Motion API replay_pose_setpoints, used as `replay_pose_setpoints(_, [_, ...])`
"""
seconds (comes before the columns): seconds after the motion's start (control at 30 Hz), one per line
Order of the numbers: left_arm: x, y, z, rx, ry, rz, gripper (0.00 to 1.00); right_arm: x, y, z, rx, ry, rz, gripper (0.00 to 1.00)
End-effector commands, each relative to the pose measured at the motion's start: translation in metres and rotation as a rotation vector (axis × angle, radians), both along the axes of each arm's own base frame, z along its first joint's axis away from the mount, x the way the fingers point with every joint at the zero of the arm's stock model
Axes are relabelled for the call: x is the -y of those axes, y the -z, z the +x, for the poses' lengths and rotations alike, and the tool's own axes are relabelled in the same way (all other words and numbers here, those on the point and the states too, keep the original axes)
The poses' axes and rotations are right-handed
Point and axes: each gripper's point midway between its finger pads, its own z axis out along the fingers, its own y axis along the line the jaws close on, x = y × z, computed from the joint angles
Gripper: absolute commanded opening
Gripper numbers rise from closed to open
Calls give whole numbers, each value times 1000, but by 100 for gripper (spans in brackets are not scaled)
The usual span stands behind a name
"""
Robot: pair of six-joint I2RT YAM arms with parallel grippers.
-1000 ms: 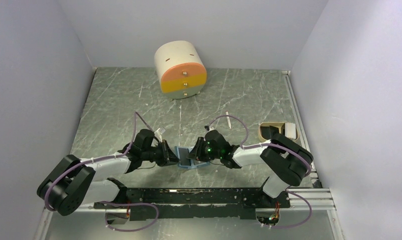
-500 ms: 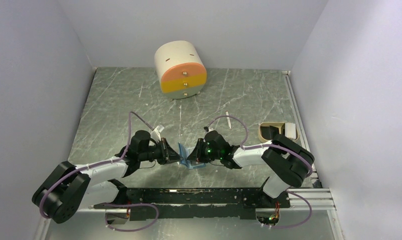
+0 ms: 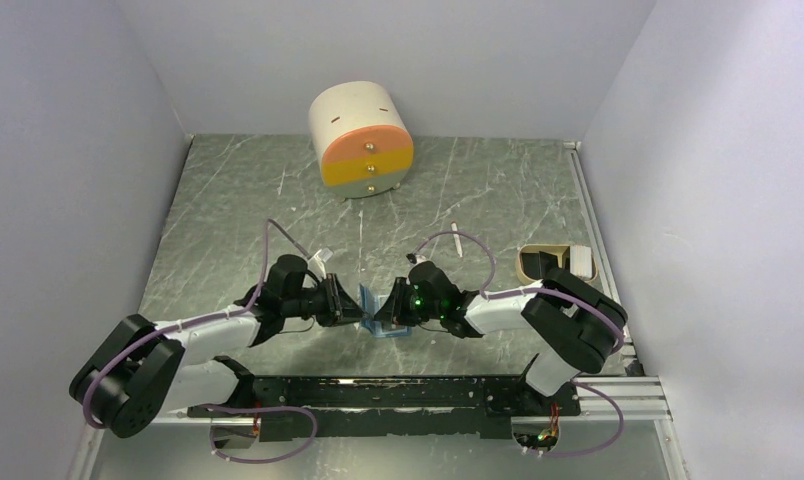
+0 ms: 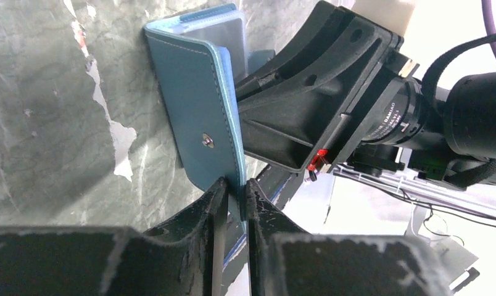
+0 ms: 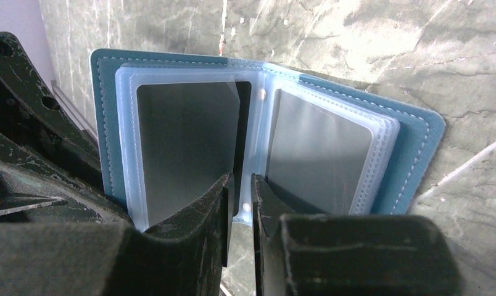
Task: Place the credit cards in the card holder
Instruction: Turn over the card slot in the card holder.
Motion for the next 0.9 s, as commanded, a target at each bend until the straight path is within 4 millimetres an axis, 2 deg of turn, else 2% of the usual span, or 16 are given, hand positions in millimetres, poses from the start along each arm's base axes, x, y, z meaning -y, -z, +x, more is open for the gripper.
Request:
replay_pose_setpoints(0.0, [-9,10,13,4,-50,121,21,3,10,-7,-8,-25,-34,21])
replay_pose_setpoints(0.13, [-10,10,12,19,-47,121,10,2,11,-7,-10,-27,-33,22])
replay_pose_setpoints(0.3, [-2,2,6,33,-16,31,9,1,9,-8,-8,-27,-11,23])
replay_pose_setpoints(0.37, [-1,4,4,22,-13,23,9,0,9,-8,-6,-33,-13,24])
replay_pose_setpoints(0.47, [-10,22,7,-24,-36,133,9,0,10,-9,-8,-40,-14,24])
replay_pose_setpoints(0.63, [-11,22,10,-18,-37,157,11,-1,9,-9,-8,-44,-10,24])
replay_pose_setpoints(0.8, [-20,31,17,-43,-28,295,21,0,8,-7,9,-43,-27,25])
replay_pose_setpoints(0.87, [-21,36,16,-59,-21,319,21,1,9,-6,17,-44,-34,28])
